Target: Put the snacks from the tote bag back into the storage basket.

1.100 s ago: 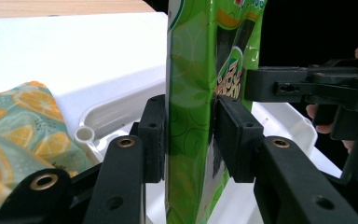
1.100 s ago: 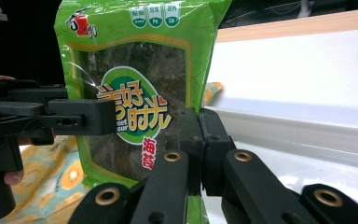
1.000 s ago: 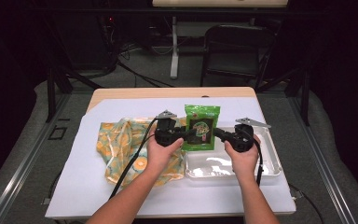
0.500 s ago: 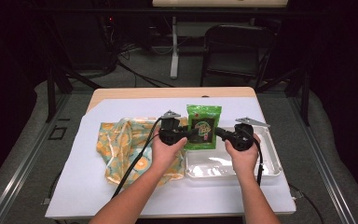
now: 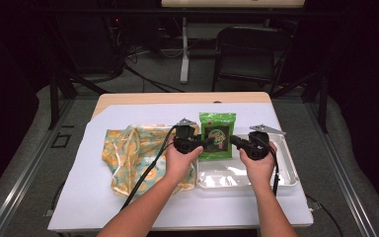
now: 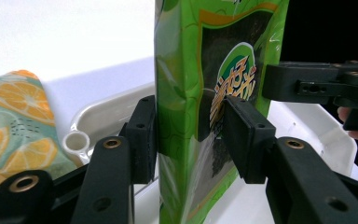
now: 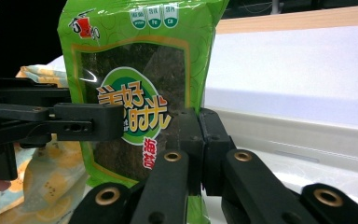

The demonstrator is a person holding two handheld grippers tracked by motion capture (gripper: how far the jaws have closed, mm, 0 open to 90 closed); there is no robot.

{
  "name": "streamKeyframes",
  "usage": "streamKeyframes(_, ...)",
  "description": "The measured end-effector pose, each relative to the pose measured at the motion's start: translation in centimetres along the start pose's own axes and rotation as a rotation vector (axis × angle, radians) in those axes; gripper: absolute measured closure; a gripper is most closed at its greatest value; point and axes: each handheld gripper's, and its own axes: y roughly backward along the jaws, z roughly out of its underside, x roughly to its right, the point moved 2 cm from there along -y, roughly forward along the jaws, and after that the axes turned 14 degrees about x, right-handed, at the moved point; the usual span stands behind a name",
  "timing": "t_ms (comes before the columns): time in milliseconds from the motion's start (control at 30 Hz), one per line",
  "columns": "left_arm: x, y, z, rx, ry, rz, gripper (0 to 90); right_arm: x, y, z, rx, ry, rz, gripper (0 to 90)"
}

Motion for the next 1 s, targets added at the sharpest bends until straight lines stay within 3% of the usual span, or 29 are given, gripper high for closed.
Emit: streamKeyframes(1000,-1.1,-0.4,0.5,-0.065,0.024,-0.046,47.9,-0.6,-0.4,1.0,-0.006,0.039,0.031,89.8)
